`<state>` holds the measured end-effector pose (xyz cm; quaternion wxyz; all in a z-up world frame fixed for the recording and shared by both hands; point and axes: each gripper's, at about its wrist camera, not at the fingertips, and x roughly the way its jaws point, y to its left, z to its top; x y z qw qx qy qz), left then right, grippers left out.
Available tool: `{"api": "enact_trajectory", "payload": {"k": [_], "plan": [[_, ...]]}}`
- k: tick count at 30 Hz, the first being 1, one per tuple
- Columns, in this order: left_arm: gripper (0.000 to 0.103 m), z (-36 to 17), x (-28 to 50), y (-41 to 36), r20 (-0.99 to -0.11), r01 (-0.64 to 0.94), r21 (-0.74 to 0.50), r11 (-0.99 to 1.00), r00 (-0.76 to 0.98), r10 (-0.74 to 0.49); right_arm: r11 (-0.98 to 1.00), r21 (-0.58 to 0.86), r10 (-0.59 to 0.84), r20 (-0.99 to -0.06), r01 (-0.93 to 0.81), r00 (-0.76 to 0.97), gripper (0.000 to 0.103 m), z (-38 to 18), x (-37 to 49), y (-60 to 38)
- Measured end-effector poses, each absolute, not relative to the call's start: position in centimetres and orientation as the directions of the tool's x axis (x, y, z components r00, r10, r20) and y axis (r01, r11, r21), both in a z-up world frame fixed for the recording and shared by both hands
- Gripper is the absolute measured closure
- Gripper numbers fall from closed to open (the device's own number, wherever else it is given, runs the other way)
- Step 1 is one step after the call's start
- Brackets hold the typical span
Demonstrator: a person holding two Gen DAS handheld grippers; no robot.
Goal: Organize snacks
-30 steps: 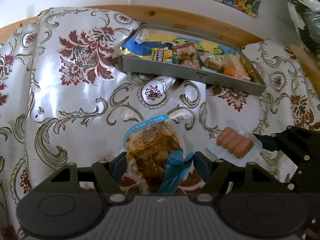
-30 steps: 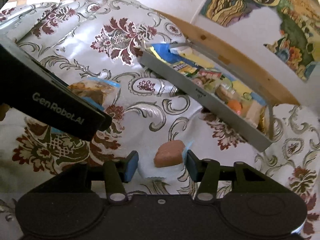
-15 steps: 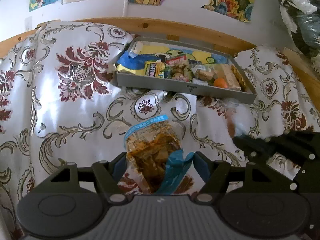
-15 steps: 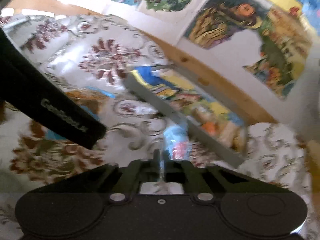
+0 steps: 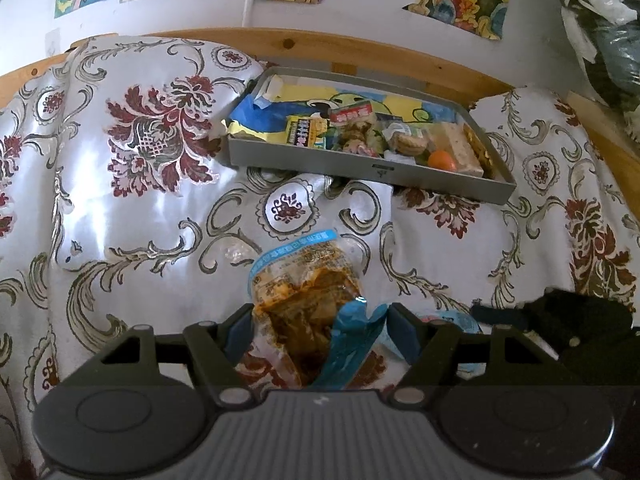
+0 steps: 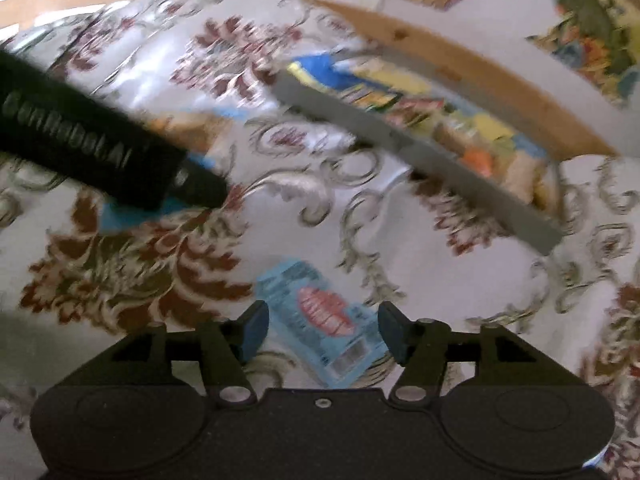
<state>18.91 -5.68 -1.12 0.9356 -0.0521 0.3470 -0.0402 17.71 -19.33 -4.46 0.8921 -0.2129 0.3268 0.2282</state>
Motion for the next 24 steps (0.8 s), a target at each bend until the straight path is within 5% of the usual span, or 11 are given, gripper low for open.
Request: {"api": "enact_trajectory", "payload": {"k": [10, 12, 16, 19, 24], "plan": [[0.028, -0.9, 20.8, -4.4, -0.630, 0.031, -0.149, 0.988, 0.768, -0.119, 0.667, -0.514, 0.171, -0.599, -0.539, 0.782, 0.030, -7.4, 17.4, -17.4], [0.028, -1.0, 21.1, -4.3, -0.629, 0.031, -0.151, 0.988, 0.768, -0.120, 0.690, -0.473, 0.184, -0.618, -0.548, 0.764, 0.028, -7.5, 18.1, -17.7], [0.028, -1.1, 21.6, -4.2, -0.631, 0.041, -0.152, 0.988, 0.765, -0.129, 0.796, -0.257, 0.239, -0.699, -0.548, 0.674, 0.007, -6.6, 22.0, -20.3], [0.028, -1.0, 22.1, -4.3, -0.626, 0.053, -0.141, 0.989, 0.769, -0.130, 0.822, -0.099, 0.333, -0.715, -0.561, 0.614, 0.017, -6.6, 23.9, -22.5], [0.028, -0.6, 23.2, -4.5, -0.616, 0.056, -0.140, 0.989, 0.776, -0.131, 0.780, -0.156, 0.355, -0.689, -0.607, 0.633, 0.043, -6.7, 23.0, -21.1]]}}
